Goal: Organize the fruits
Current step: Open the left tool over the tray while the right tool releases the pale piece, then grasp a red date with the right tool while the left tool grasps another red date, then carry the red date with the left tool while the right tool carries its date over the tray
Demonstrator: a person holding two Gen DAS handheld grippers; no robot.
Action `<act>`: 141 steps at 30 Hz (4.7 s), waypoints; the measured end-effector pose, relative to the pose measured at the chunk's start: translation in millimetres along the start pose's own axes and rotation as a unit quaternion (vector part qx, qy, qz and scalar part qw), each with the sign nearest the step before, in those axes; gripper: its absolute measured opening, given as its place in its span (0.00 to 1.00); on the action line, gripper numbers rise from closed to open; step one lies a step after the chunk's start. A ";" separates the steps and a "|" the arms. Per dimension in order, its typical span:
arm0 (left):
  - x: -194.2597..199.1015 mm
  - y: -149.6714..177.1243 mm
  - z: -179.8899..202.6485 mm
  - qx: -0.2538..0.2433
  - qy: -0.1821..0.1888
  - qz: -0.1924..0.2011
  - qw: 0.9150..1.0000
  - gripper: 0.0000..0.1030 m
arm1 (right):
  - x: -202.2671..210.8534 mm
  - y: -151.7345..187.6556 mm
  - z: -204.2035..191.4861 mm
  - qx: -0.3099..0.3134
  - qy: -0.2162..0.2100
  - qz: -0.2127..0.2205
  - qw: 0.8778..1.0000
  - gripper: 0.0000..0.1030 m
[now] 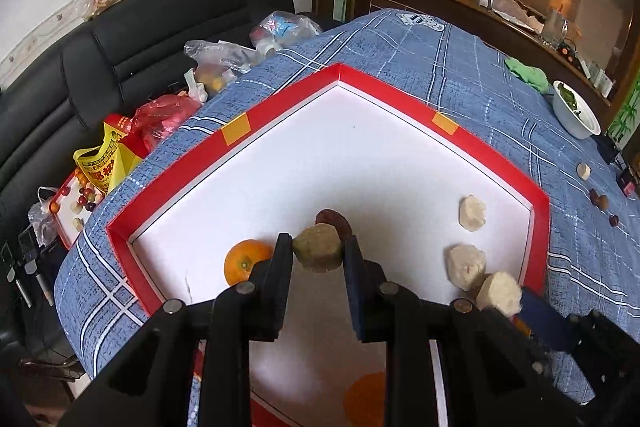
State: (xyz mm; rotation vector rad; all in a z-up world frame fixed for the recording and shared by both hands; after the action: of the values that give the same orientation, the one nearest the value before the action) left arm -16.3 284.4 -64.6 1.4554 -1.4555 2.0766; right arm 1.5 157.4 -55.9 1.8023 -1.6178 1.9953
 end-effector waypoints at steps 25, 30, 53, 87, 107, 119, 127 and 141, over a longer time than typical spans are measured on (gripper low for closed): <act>25.9 -9.8 21.1 0.013 -0.004 0.035 0.999 0.69 | 38.1 6.7 36.8 -0.036 0.016 0.021 0.999 0.46; 31.8 -7.4 46.3 -0.003 0.008 0.040 0.999 0.69 | 56.0 19.3 79.8 -0.066 0.038 0.029 0.997 0.46; 10.7 11.0 233.2 -0.181 0.091 0.029 0.979 0.69 | 59.0 -1.3 364.5 -0.257 0.193 0.034 0.946 0.38; -38.3 0.3 362.0 -0.246 0.125 -0.002 0.961 0.14 | 83.3 23.2 365.6 -0.253 0.159 0.058 0.952 0.27; 32.3 70.1 259.0 -0.227 0.143 -0.007 0.963 0.14 | 115.8 75.5 244.3 -0.197 0.164 0.027 0.966 0.27; 47.5 72.1 216.7 -0.204 0.142 0.004 0.969 0.14 | 116.2 85.4 190.8 -0.180 0.150 0.034 0.972 0.27; 58.7 62.0 177.8 -0.169 0.137 0.021 0.976 0.14 | 116.9 77.1 162.0 -0.155 0.135 0.047 0.977 0.27; 46.0 37.7 91.2 -0.092 0.078 0.027 0.992 0.14 | 88.2 39.2 99.1 -0.098 0.077 0.054 0.991 0.28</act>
State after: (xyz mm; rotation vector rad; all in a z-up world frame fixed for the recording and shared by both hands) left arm -9.0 177.1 -48.0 1.1688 -1.5922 1.9760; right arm 20.4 21.8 -35.9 1.4859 -1.8238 1.8839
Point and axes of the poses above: each gripper's, at about its wrist camera, not at the fingertips, and x roughly against the way its jaws point, z to its right, y to its underside, the point moved 6 cm from there along -x, roughly the way its jaws point, and after that the axes turned 2 degrees about -x, right-handed, at the moved point
